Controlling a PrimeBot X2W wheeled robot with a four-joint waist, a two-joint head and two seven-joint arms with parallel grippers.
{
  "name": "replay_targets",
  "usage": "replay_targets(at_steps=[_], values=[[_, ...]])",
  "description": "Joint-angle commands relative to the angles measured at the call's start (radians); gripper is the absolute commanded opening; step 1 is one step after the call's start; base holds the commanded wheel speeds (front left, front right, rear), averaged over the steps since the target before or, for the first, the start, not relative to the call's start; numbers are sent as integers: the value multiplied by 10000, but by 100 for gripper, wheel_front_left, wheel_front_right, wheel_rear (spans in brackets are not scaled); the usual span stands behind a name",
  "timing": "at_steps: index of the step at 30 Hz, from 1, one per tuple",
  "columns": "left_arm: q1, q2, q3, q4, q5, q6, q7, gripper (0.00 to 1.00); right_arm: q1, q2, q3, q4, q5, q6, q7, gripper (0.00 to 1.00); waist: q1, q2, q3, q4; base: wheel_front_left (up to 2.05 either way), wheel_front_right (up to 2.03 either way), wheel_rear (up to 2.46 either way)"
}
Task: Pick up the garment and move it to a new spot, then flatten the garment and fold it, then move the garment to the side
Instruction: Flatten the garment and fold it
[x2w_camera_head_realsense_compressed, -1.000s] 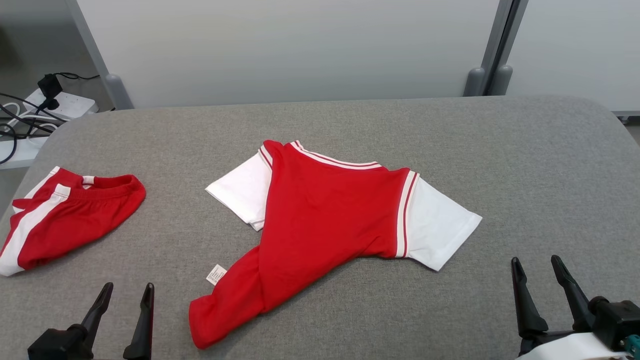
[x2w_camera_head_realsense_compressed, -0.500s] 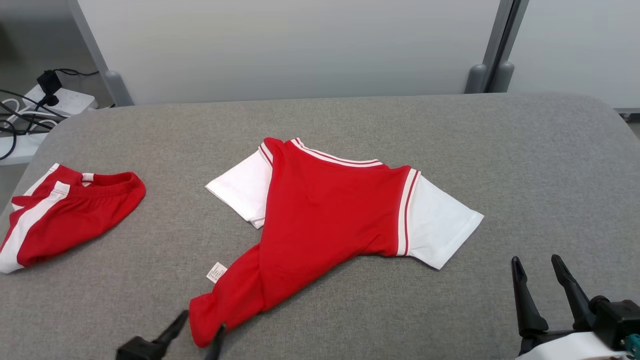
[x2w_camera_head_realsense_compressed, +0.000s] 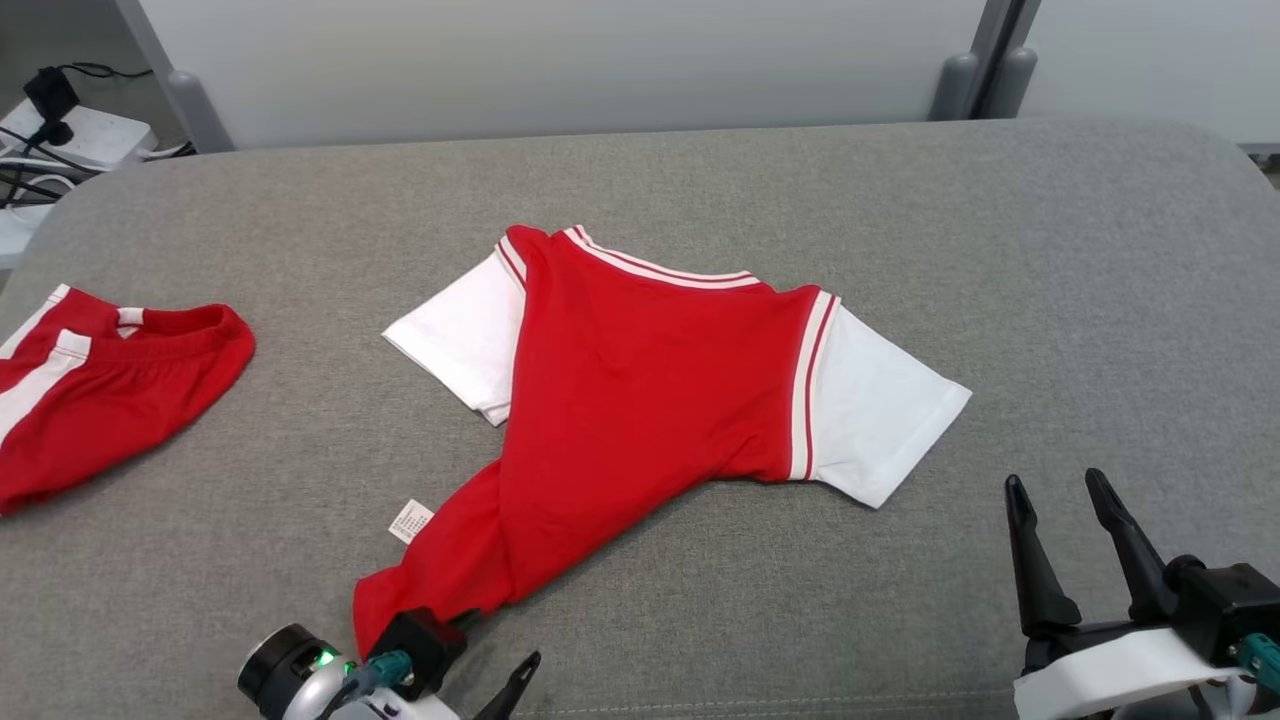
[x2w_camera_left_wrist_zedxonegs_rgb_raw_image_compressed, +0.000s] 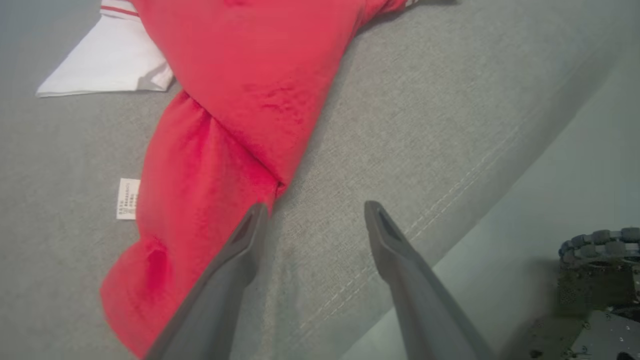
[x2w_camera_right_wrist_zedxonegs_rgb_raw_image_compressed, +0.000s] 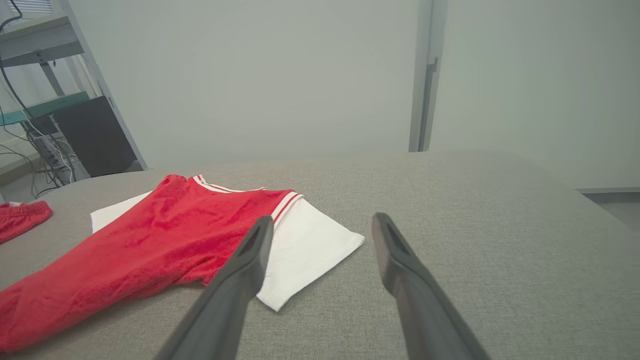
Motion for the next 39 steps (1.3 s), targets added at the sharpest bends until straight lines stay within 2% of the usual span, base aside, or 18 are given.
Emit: replay_targets(at_steps=[1,5,13,14,16,17,20,23,25,28,29,31,34,37,38,39], values=[[-722,169,334,63,130,-82,-7,100,-432,-116,220,-200,46,69,-164,100,0,0,160,-154,0,0,0],[-1220,135,212,1154,250,-236,54,100,-549,-116,202,-122,104,69,-262,100,0,0,345,-388,0,0,0],[-2096,235,30,2739,696,-279,125,100,-651,-116,123,32,130,69,-387,100,0,0,452,-564,0,0,0],[-2188,235,-12,2875,718,-309,182,92,-667,-116,122,43,134,69,-396,100,0,0,450,-568,0,0,0],[-2364,265,-154,3110,755,-409,418,24,-697,-116,121,55,138,69,-409,100,0,0,439,-564,0,0,0],[-2443,284,-222,3186,746,-462,561,0,-702,-116,116,59,139,69,-414,100,0,0,432,-557,0,0,0],[-2662,410,-505,3185,636,-653,1100,0,-693,-116,97,64,138,69,-435,100,0,0,410,-516,0,0,0],[-2830,660,-890,2524,269,-796,1697,0,-658,-116,43,74,137,69,-450,100,0,0,366,-449,0,0,0],[-2944,1012,-1380,1632,-157,-834,2230,0,-615,-116,1,63,137,69,-452,100,0,0,334,-394,0,0,0],[-3259,1854,-2206,-343,-1569,-844,3047,0,-580,-116,-45,38,152,69,-440,100,0,0,321,-319,0,0,0],[-3360,2115,-2205,-988,-2257,-845,3224,0,-576,-116,-56,31,158,69,-437,100,0,0,321,-294,0,0,0],[-3652,2734,-2068,-2010,-3220,-846,3633,0,-582,-116,-66,10,170,69,-435,100,0,0,341,-260,0,0,0],[-3920,3149,-1204,-2952,-5144,-847,3747,0,-624,-116,-56,-20,188,69,-447,100,0,0,443,-231,0,0,0],[-4151,3169,-291,-2867,-6935,-847,3770,0,-708,-116,-12,-40,223,69,-462,100,0,0,645,-227,0,0,0],[-4151,3169,-291,-2867,-6935,-847,3770,0,-708,-116,-12,-40,223,69,-462,100,0,0,645,-227,0,0,0],[-4247,3140,-33,-2641,-7426,-848,3763,0,-744,-116,21,-48,246,69,-462,100,0,0,726,-242,0,0,0]])
